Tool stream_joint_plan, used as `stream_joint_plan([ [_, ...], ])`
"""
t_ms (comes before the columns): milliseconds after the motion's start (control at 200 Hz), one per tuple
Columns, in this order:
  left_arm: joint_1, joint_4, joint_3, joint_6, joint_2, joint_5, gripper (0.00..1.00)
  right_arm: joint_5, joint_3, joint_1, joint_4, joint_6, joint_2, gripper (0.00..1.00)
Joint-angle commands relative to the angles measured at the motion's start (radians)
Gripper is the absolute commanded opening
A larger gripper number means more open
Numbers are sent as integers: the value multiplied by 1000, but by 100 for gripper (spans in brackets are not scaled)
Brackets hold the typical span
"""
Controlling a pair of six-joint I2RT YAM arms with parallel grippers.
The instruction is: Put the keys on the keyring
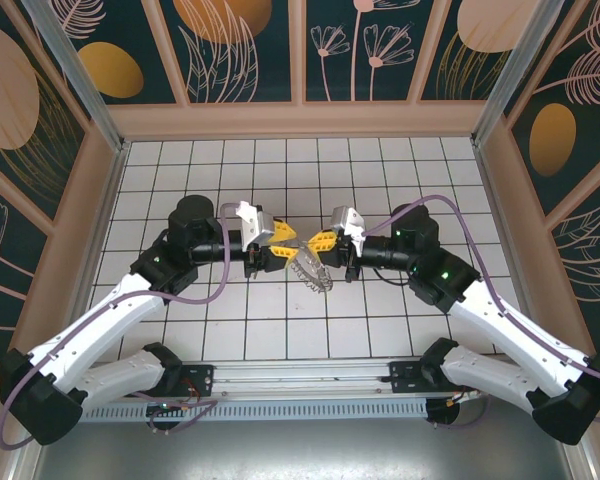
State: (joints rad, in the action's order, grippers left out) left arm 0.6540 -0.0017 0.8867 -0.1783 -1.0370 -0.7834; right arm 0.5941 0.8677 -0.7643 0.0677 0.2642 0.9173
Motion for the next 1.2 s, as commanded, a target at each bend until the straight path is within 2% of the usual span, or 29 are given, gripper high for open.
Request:
stream_joint_plan([
  [0, 4, 35, 32, 11, -6, -56, 36, 26, -8, -14, -83, 14, -27, 0],
  [215, 4, 53, 26, 17, -12, -71, 28, 21, -24, -18, -114, 6, -25, 0],
  [375, 4, 66, 22, 32, -17, -84, 15, 19, -27, -23, -128, 6, -21, 0],
  [570, 4, 86, 9, 42, -16, -84, 14, 14, -41, -25, -141, 0, -25, 0],
  [616, 4, 85, 7, 38, -18, -80, 10, 11, -47, -26, -145, 0, -25, 0],
  [666, 4, 86, 6, 34, -21, -78, 0, 7, -55, -26, -147, -2, -28, 0],
  [886, 4, 20, 31, -15, -15, -37, 0, -60, -69, -38, -116, 8, -53, 0],
  [1041, 4, -96, 78, -87, -30, -2, 0, -141, -68, -46, -76, 14, -73, 23],
  [1126, 4, -188, 124, -140, -45, 31, 0, -187, -69, -52, -54, 15, -91, 30],
  [1196, 4, -262, 153, -183, -57, 58, 0, -208, -68, -56, -32, 11, -108, 32],
])
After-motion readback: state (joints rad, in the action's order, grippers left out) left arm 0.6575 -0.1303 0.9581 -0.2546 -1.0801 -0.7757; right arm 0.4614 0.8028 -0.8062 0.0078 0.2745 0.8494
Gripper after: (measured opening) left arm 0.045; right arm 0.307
